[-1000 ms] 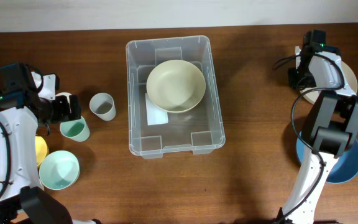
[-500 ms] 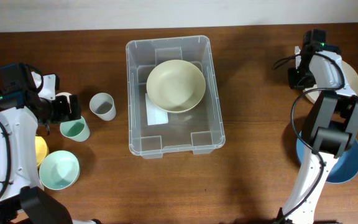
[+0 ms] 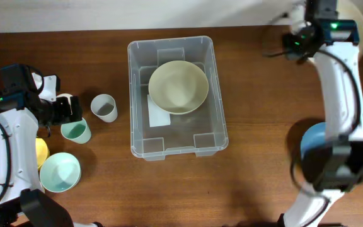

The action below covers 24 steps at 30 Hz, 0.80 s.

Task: Pack container
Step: 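Grip the cream bowl rim and lift it toward the bin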

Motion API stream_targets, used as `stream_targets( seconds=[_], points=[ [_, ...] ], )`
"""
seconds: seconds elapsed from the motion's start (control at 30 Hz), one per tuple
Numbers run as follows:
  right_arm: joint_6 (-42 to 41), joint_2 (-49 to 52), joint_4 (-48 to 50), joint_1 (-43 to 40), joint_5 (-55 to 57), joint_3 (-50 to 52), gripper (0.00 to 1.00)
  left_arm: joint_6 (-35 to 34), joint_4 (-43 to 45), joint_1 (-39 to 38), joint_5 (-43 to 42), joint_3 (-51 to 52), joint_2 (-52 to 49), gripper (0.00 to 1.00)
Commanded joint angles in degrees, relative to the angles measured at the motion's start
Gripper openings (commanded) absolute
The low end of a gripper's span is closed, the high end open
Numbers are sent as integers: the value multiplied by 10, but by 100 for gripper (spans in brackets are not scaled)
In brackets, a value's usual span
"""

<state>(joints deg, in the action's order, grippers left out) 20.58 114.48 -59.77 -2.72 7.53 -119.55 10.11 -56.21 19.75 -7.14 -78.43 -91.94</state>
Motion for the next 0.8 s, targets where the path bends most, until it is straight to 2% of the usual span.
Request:
stream_targets(
  seconds=[0.0, 0.23, 0.37, 0.53, 0.77],
  points=[
    [87, -59, -10, 109, -35, -12, 4, 9, 0, 3, -10, -5, -1, 100],
    [139, -54, -20, 282, -39, -9, 4, 9, 0, 3, -10, -5, -1, 100],
    [181, -35, -21, 351, -40, -5, 4, 9, 0, 3, -10, -5, -1, 100],
    [197, -3, -23, 400, -42, -2, 4, 9, -1, 3, -10, -5, -1, 100],
    [197, 30, -27, 410, -100, -2, 4, 9, 0, 3, -10, -5, -1, 100]
  ],
)
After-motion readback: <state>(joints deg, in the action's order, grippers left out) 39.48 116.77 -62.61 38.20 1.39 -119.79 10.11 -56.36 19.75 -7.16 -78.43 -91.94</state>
